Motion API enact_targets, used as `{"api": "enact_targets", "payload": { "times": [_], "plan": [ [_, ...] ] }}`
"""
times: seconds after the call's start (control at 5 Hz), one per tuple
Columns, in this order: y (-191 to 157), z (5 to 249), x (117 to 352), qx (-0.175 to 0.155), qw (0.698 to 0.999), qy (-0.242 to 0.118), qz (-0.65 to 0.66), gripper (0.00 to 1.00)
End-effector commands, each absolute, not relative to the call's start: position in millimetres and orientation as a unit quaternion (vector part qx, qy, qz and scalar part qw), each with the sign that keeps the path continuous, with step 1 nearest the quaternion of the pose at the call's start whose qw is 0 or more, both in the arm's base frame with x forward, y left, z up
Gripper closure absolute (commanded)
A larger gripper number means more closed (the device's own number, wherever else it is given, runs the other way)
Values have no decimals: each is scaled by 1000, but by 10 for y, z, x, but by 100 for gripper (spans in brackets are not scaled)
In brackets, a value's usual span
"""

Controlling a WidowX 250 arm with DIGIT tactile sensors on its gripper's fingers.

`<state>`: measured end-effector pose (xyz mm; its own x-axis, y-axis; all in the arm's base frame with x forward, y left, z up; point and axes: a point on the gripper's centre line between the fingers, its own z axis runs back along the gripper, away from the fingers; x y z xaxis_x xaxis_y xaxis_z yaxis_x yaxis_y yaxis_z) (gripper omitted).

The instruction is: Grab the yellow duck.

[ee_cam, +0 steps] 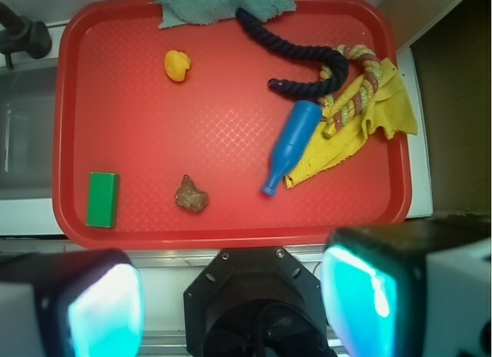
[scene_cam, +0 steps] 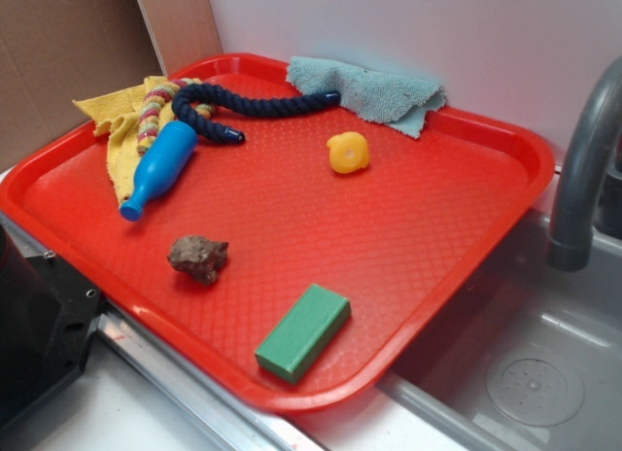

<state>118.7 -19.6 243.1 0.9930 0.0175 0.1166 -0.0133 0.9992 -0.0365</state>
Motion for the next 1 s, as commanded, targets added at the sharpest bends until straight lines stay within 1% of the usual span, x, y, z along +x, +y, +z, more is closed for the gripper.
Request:
{"api": "enact_targets", "payload": {
  "times": [0.0,0.2,0.4,0.6,0.8],
  "plan": [
    [-196,2431,1187,-18,998,-59,8,0],
    [-52,1931,1629,7,999,-35,-20,0],
    [-86,1509,2209,1,990,-116,-83,0],
    [-168,1199,2527,-11,987,-132,-86,0],
    [-202,911,2737,-10,992,-104,-69,0]
  ]
}}
